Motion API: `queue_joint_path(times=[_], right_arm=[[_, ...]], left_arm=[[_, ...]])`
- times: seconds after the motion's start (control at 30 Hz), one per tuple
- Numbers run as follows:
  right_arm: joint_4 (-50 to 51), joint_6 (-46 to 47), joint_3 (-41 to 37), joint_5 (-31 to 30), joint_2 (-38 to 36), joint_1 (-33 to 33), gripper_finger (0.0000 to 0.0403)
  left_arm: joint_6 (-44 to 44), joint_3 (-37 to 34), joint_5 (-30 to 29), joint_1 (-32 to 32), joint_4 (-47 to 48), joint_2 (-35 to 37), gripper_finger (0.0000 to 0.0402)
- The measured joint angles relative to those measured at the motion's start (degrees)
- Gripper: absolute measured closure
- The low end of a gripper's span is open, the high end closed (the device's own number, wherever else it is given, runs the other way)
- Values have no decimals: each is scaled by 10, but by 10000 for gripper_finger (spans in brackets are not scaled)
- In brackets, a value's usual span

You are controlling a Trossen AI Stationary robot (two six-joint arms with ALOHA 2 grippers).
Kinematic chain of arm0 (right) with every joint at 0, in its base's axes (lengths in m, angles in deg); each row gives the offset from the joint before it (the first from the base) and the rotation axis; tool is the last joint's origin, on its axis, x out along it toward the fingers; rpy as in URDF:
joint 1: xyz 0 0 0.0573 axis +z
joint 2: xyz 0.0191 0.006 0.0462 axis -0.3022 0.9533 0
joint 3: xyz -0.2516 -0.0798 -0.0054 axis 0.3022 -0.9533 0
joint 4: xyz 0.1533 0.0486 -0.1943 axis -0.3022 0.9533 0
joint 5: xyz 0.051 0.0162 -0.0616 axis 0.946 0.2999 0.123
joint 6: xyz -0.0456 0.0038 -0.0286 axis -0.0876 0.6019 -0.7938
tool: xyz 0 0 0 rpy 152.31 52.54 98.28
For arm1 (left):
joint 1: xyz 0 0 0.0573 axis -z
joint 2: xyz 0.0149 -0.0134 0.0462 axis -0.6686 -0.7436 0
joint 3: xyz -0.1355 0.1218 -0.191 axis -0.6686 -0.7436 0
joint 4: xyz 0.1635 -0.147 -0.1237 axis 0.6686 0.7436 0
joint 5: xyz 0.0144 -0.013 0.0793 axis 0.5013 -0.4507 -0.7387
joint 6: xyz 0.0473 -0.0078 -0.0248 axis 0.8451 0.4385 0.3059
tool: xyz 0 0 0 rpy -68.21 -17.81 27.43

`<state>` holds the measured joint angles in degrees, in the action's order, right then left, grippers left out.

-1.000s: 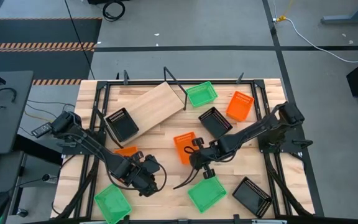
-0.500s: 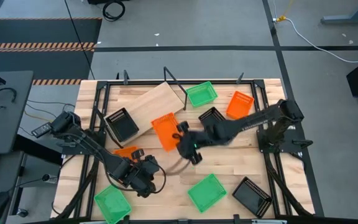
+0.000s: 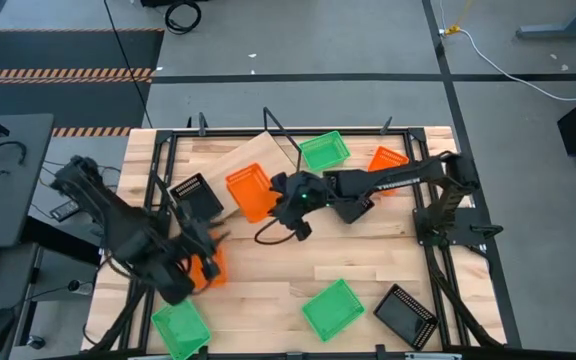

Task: Stack baskets on shelf by color
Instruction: Put the middle orange bin on the shelf

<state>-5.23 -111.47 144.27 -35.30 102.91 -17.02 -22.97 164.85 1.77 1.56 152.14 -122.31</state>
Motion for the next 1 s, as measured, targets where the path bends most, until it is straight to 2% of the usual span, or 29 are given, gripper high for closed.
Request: queue_joint_path(times=[0.27, 0.43, 0.67, 1.0], right_arm=[[10, -2, 74, 0, 89, -48, 395], [63, -19, 169, 50, 155, -75, 395], [170, -58, 293, 60, 239, -103, 395], [174, -68, 312, 101, 267, -131, 395]], left_arm=[[93, 0, -42, -51, -1, 66, 283], [136, 0, -45, -76, -8, 78, 283], [113, 0, -14, -89, -8, 85, 283], [92, 0, -8, -95, -17, 85, 283]])
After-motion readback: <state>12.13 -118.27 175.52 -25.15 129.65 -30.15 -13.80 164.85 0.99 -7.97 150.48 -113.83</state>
